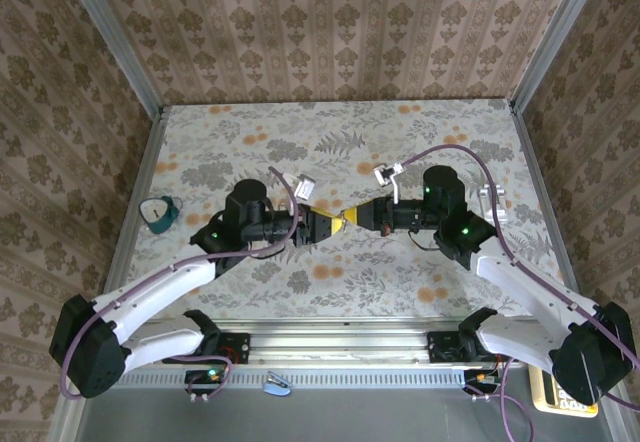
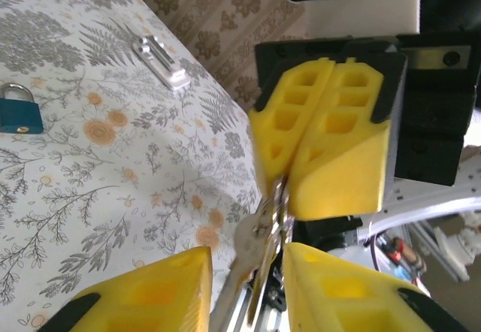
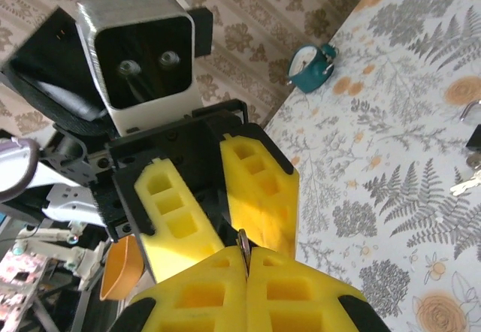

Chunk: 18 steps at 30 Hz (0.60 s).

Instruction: Unlock with the key

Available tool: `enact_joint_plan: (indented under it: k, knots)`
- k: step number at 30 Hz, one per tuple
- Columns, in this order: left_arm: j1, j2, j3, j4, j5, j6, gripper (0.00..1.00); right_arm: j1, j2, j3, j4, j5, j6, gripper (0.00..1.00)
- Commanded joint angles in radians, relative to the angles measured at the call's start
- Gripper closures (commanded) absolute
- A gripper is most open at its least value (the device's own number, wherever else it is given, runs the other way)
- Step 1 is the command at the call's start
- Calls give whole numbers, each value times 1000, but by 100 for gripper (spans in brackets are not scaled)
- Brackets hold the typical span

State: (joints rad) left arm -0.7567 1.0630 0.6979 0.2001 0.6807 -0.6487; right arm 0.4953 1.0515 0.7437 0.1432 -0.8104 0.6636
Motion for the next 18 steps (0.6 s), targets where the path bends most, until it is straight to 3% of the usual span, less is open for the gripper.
enact_joint_plan:
  k: [1,8,18]
  knots:
    - [32,-48,-53,144,-26,-79,63,0,-32,-22,63,70,23,100]
    - [51,-69,-96,265,-17,-153,52,-1,-39,-49,128,98,71,100]
    - [51,-13,-108,412,34,-230,48,-1,-44,-64,188,105,110,100]
